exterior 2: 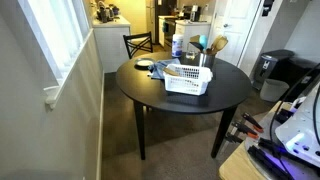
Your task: Remove the wooden spatula from the cutlery holder and put it in the white basket
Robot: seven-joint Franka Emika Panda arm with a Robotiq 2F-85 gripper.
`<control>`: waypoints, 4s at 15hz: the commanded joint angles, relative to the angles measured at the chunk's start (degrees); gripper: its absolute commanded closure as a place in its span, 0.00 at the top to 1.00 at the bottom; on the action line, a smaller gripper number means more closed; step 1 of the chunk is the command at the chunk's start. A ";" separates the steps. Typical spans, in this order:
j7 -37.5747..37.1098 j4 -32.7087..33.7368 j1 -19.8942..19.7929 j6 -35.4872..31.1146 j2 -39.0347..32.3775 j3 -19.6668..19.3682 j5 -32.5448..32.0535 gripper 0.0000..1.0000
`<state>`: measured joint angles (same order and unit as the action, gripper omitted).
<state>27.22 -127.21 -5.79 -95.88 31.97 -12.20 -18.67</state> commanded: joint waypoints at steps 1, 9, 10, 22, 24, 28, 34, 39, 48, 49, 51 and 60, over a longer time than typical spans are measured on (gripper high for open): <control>-0.15 0.21 0.47 0.26 -0.02 -0.33 -0.15 1.00; -0.15 0.21 0.48 0.26 -0.02 -0.33 -0.15 1.00; -0.15 0.21 0.48 0.26 -0.02 -0.33 -0.15 1.00; -2.54 -0.06 0.61 -8.30 -3.90 -0.95 -0.28 1.00; -3.46 0.98 1.12 -14.00 -7.58 -1.19 1.82 1.00; -6.11 2.03 2.28 -24.94 -14.25 0.28 6.02 1.00; -5.71 2.69 1.77 -34.07 -18.23 1.53 7.31 1.00; 1.37 3.26 0.68 -39.55 -21.78 -3.43 15.18 1.00; 14.77 5.41 -3.92 -38.79 -28.62 -6.68 29.49 1.00; 14.75 5.42 -4.00 -38.79 -28.59 -6.43 29.48 1.00; 14.69 5.43 -3.91 -38.79 -28.33 -6.08 29.48 1.00; 20.76 6.26 -3.99 -40.77 -31.45 -5.98 31.83 1.00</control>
<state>43.26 -121.84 -8.24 -135.22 3.02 -19.47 10.85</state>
